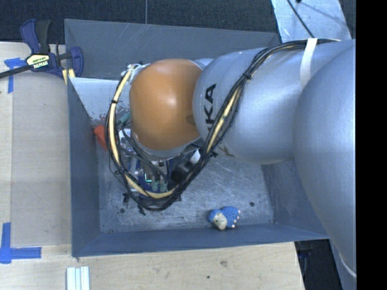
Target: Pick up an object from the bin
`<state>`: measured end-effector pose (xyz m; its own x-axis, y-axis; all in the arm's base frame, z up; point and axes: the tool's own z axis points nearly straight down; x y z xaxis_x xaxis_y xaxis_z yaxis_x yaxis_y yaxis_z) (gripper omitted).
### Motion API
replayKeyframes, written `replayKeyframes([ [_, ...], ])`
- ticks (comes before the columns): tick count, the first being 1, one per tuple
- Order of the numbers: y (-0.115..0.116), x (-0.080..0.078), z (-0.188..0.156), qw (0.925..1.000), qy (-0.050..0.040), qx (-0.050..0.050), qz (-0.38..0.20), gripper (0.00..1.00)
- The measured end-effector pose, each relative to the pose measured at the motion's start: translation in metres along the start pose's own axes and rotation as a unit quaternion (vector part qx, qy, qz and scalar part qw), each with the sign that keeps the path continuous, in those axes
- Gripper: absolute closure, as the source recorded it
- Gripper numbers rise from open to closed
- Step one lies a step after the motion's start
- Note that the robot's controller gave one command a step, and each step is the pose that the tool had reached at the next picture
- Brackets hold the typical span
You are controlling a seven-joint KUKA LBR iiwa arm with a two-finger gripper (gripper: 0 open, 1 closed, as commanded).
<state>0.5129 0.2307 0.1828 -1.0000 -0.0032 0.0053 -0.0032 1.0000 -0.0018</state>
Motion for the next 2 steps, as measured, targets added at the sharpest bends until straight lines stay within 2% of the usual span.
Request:
replayKeyframes([
  [1,-0.089,-0.038,0.111,0.9961,-0.0044,-0.006,0.088,0.0],
  [2,-0.18,-0.01,0.082,0.9946,-0.0044,-0.001,-0.104,0.0],
])
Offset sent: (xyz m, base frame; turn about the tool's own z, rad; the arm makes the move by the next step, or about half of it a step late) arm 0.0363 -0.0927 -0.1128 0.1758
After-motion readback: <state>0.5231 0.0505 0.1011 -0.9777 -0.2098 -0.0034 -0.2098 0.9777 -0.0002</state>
